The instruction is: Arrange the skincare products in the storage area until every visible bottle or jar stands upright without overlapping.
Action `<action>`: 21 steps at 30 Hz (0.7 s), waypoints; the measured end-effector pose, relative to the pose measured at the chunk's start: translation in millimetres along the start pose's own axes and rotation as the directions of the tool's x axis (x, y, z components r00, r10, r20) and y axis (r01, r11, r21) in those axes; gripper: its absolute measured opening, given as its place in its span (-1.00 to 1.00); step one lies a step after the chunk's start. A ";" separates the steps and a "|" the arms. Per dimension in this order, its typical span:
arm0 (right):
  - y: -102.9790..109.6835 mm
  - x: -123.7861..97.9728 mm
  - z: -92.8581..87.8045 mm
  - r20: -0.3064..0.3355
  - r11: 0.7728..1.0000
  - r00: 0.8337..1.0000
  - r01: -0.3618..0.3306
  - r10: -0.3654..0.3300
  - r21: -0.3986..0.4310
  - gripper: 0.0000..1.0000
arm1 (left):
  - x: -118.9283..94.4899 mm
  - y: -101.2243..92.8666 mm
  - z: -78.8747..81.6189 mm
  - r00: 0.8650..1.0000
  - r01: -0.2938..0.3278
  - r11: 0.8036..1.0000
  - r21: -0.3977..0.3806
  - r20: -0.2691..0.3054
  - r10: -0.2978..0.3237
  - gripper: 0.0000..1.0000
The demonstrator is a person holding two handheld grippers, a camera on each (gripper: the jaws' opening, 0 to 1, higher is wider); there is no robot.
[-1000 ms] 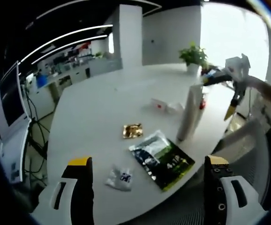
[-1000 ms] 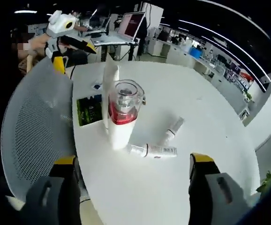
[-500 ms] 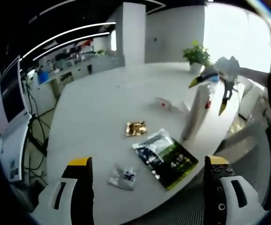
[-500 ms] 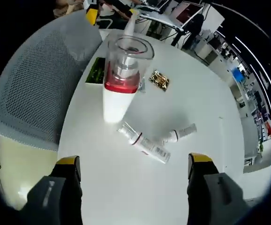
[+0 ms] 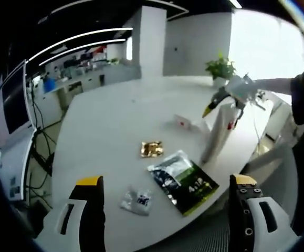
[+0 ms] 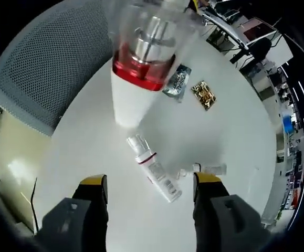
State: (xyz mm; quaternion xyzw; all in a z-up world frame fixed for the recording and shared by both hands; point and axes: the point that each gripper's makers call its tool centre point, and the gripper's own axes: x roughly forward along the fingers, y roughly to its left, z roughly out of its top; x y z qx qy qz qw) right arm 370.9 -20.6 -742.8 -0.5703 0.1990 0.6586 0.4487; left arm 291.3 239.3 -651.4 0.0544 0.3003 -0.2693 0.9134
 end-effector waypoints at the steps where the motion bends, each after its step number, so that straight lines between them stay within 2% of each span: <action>1: -0.5 1.2 -0.8 -0.002 1.000 1.000 -0.004 0.003 -0.003 0.15 | 0.1 0.2 -0.1 1.000 -0.001 1.000 0.000 -0.001 0.001 0.94; 3: 2.7 5.9 -2.9 -0.011 0.998 0.999 -0.046 0.046 -0.045 0.05 | 0.4 -0.4 0.1 1.000 0.002 1.000 -0.001 0.000 -0.002 0.94; 4: -1.2 8.8 -6.2 -0.025 0.998 0.999 -0.031 0.029 -0.053 0.02 | 0.6 -1.5 0.0 1.000 0.005 1.000 -0.001 -0.002 -0.005 0.94; 6: 4.8 14.0 -10.4 -0.035 0.993 0.995 -0.093 0.091 -0.075 -0.04 | 1.0 -3.5 -0.3 1.000 0.012 1.000 0.005 -0.007 -0.011 0.94; 7: 0.8 16.1 -10.3 -0.027 0.994 0.997 -0.079 0.078 -0.071 -0.10 | 1.2 -4.3 -0.3 1.000 0.012 1.000 0.008 -0.009 -0.012 0.94; 10: -0.9 20.9 -12.3 -0.034 0.990 0.994 -0.104 0.102 -0.091 -0.29 | 1.3 -5.8 0.3 1.000 0.016 1.000 0.007 -0.007 -0.015 0.94; 15: -1.5 28.8 -15.6 -0.068 0.976 0.985 -0.169 0.161 -0.135 -0.45 | 2.8 -7.1 -0.6 1.000 0.019 1.000 0.004 -0.010 -0.019 0.94; 21: -4.7 33.2 -17.2 -0.088 0.967 0.976 -0.212 0.201 -0.143 -0.51 | 4.3 -7.0 -2.6 1.000 0.020 1.000 0.001 -0.022 -0.020 0.94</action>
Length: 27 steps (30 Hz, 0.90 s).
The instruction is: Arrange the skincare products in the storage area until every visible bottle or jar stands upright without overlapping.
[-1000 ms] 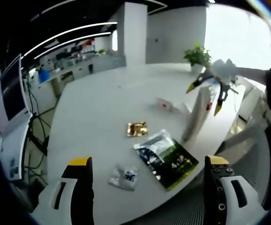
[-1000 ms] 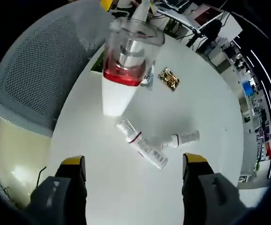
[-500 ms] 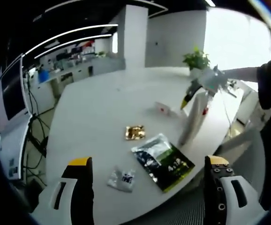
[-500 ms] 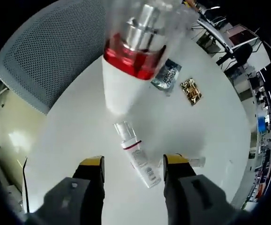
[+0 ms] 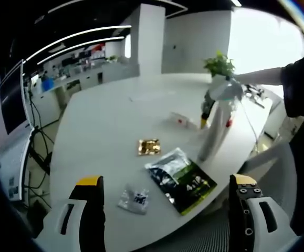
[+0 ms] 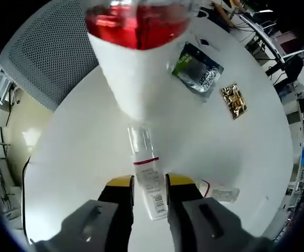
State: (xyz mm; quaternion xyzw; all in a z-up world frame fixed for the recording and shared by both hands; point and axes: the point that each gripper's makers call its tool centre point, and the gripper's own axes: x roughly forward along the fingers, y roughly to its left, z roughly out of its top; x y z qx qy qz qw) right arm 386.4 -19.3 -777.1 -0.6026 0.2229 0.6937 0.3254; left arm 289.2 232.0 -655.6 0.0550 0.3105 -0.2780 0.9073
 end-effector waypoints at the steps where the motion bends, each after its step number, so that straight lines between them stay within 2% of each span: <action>1: 1.5 1.5 -4.3 -0.023 1.000 1.000 -0.020 0.020 0.009 -0.52 | 0.4 -0.2 0.4 1.000 0.000 1.000 -0.001 0.001 0.000 0.94; 2: 2.3 2.4 -6.8 -0.037 1.000 0.999 -0.029 0.029 0.004 -0.54 | 0.7 -0.2 0.6 1.000 0.001 1.000 -0.001 0.002 -0.001 0.94; 5: 3.1 5.2 -4.7 -0.017 0.999 0.999 -0.042 0.042 0.011 -0.56 | 1.8 -0.7 0.9 1.000 0.003 1.000 0.001 0.002 -0.003 0.94; 13: 5.3 5.3 -6.8 -0.022 0.998 0.998 -0.059 0.059 0.002 -0.60 | 5.4 -3.8 -0.6 1.000 0.015 1.000 -0.002 -0.003 -0.015 0.94; 17: 5.9 4.6 -6.6 -0.002 0.996 0.998 -0.067 0.067 0.052 -0.63 | 7.3 -5.5 0.0 1.000 0.022 1.000 0.000 -0.004 -0.022 0.94; 18: 7.6 4.4 -6.0 0.011 0.990 0.998 -0.058 0.058 0.127 -0.63 | 7.6 -6.6 1.0 1.000 0.026 1.000 0.003 -0.001 -0.026 0.94; 24: 17.3 -0.2 -5.8 0.023 0.969 0.999 -0.028 0.023 0.247 -0.65 | 9.3 -9.8 0.0 0.999 0.040 0.999 0.011 -0.008 -0.040 0.94; 27: 22.0 -2.4 -7.4 0.021 0.959 1.000 -0.015 0.009 0.282 -0.65 | 9.4 -11.4 0.2 0.999 0.044 0.999 0.014 -0.009 -0.044 0.94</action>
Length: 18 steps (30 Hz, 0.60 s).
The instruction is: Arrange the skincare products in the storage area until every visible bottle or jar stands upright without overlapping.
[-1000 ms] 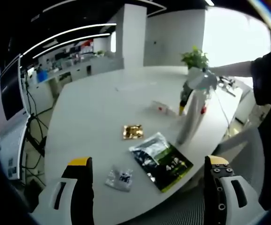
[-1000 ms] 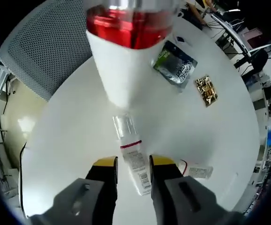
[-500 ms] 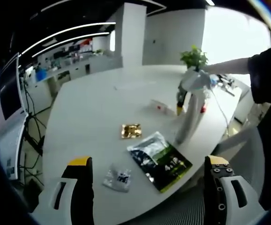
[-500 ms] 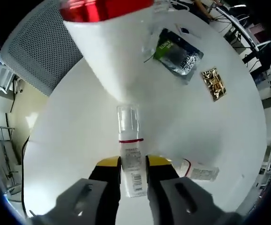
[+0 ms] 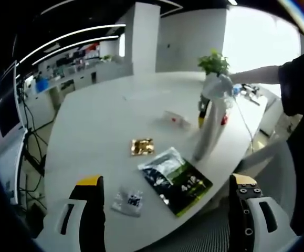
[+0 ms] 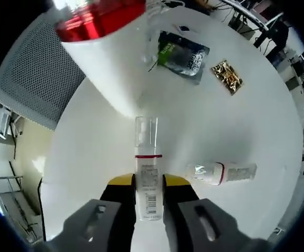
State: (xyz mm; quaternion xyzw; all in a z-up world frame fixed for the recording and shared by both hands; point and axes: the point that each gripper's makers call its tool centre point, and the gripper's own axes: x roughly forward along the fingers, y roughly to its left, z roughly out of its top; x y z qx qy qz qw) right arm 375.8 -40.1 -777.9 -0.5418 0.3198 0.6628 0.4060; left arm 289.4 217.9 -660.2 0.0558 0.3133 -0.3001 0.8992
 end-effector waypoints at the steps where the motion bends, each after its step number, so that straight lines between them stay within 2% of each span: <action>1: 1.7 -0.6 -1.3 0.001 1.000 1.000 0.005 -0.005 0.005 -0.65 | -0.1 -1.0 0.5 1.000 0.003 1.000 0.002 0.001 -0.003 0.94; 7: 11.4 -8.2 -13.7 0.001 0.992 0.999 0.052 -0.053 0.114 -0.65 | -0.1 -5.1 2.5 1.000 0.010 1.000 0.017 0.003 -0.010 0.94; 13: 24.6 -14.4 -22.8 -0.001 0.982 0.997 0.079 -0.080 0.172 -0.65 | 0.0 -10.8 4.0 1.000 0.030 0.999 0.028 0.007 -0.030 0.94; 18: 36.9 -22.5 -27.2 0.020 0.961 0.992 0.113 -0.122 0.254 -0.66 | 0.1 -11.9 4.9 0.999 0.035 0.999 0.037 0.008 -0.035 0.94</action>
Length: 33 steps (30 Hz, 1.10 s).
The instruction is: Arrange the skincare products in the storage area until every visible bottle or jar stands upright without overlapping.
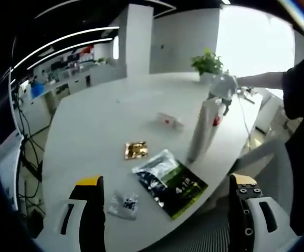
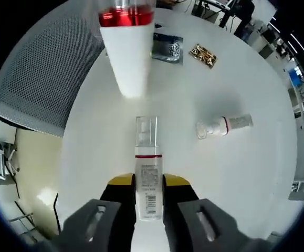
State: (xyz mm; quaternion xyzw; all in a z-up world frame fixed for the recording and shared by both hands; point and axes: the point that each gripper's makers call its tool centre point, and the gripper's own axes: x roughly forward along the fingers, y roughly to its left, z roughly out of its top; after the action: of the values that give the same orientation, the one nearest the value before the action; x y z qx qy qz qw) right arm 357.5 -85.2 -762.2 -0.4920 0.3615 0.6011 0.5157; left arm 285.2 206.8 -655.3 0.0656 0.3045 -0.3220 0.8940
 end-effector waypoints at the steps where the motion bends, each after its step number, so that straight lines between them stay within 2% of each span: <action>1: 1.5 -1.8 0.5 0.011 1.000 1.000 0.007 -0.007 0.012 -0.66 | -0.1 0.0 0.1 1.000 0.000 1.000 0.000 0.000 0.000 0.94; 11: 21.7 -22.1 9.9 0.095 0.992 0.992 0.075 -0.086 0.106 -0.65 | -1.7 -2.4 0.0 1.000 0.012 1.000 0.006 0.007 -0.012 0.94; 14: 27.2 -30.6 21.4 0.161 0.985 0.981 0.088 -0.112 0.149 -0.65 | -2.2 -2.9 -0.3 1.000 0.012 1.000 0.006 0.008 -0.012 0.94; 19: 34.1 -40.5 34.0 0.211 0.978 0.968 0.100 -0.138 0.181 -0.65 | -2.7 -3.7 0.5 1.000 0.012 1.000 0.010 0.011 -0.012 0.94; 20: 38.1 -42.6 38.2 0.228 0.978 0.965 0.085 -0.129 0.193 -0.65 | -2.8 -3.7 0.6 1.000 0.011 1.000 0.011 0.011 -0.011 0.94; 24: 44.2 -49.4 48.6 0.263 0.975 0.954 0.095 -0.146 0.198 -0.65 | -4.0 -3.8 1.3 1.000 0.012 1.000 0.012 0.014 -0.013 0.94; 28: 49.2 -53.7 54.1 0.270 0.975 0.951 0.097 -0.151 0.200 -0.65 | -4.1 -4.9 0.5 1.000 0.016 1.000 0.013 0.015 -0.016 0.94; 33: 54.4 -62.9 70.1 0.325 0.973 0.931 0.104 -0.169 0.207 -0.65 | -3.1 -7.1 0.2 1.000 0.022 1.000 0.016 0.013 -0.022 0.94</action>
State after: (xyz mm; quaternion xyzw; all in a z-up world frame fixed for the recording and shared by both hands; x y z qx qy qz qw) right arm 288.1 -47.0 -687.6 -0.3546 0.2864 0.6031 0.6546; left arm 279.0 202.8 -652.7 0.0673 0.2966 -0.3346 0.8919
